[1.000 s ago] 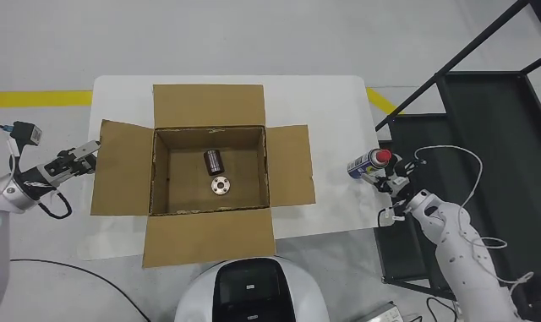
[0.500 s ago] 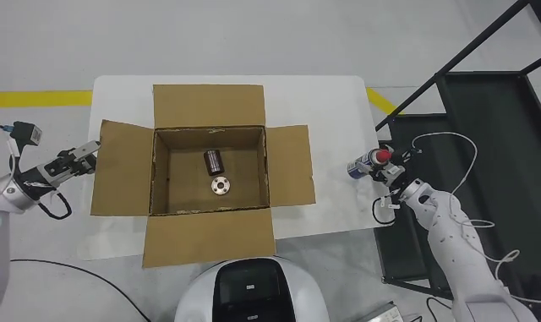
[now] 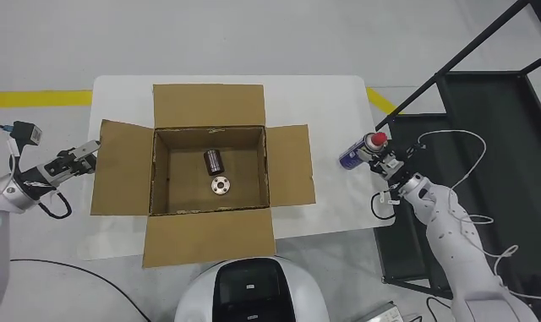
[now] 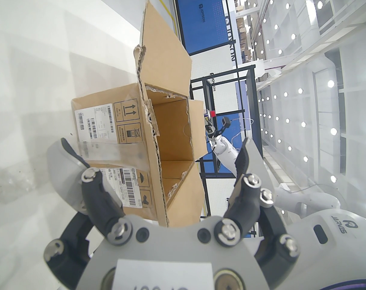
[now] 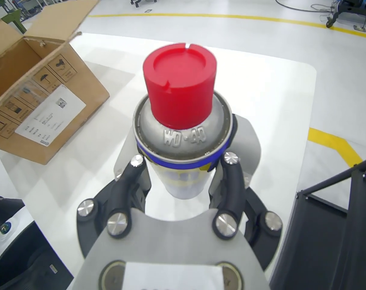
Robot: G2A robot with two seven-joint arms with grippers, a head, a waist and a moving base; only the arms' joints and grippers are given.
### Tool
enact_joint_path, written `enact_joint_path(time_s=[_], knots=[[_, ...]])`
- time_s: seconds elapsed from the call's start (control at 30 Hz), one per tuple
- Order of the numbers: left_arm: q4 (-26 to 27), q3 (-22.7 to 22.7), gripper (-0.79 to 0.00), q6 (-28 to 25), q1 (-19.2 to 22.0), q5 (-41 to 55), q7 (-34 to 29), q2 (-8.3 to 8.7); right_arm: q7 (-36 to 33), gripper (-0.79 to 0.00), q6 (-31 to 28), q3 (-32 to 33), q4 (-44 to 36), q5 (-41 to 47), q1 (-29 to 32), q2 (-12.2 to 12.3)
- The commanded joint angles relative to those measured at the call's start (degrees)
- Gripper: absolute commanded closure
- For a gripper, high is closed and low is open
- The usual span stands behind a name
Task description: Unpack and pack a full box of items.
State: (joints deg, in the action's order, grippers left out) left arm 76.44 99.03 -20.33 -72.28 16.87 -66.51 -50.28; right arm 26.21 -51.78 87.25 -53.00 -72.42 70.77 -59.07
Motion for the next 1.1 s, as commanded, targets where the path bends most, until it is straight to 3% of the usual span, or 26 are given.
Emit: enact_joint_path(time_s=[0.0,0.3,0.43,0.6,0.83,1.07], knots=[[0.0,0.0,-0.785,0.0,0.0,0.0,0.0,0.0,0.54,0.0,-0.58,0.92,-4.06,0.38,0.53,0.28],[0.0,0.0,-0.785,0.0,0.0,0.0,0.0,0.0,-6.05,0.0,-0.35,3.61,-28.54,4.1,3.24,1.04],[0.0,0.0,-0.785,0.0,0.0,0.0,0.0,0.0,-14.2,0.0,0.45,0.43,-37.45,9.53,2.36,0.71],[0.0,0.0,-0.785,0.0,0.0,0.0,0.0,0.0,-28.95,0.0,-1.39,-8.09,-46.01,15.83,0.58,0.29],[0.0,0.0,-0.785,0.0,0.0,0.0,0.0,0.0,-47.39,0.0,0.46,-18.74,-49.34,25.13,-1.95,-0.09],[0.0,0.0,-0.785,0.0,0.0,0.0,0.0,0.0,-51.4,0.0,3.92,-25.57,-45.29,28.16,-5.86,-1.2]])
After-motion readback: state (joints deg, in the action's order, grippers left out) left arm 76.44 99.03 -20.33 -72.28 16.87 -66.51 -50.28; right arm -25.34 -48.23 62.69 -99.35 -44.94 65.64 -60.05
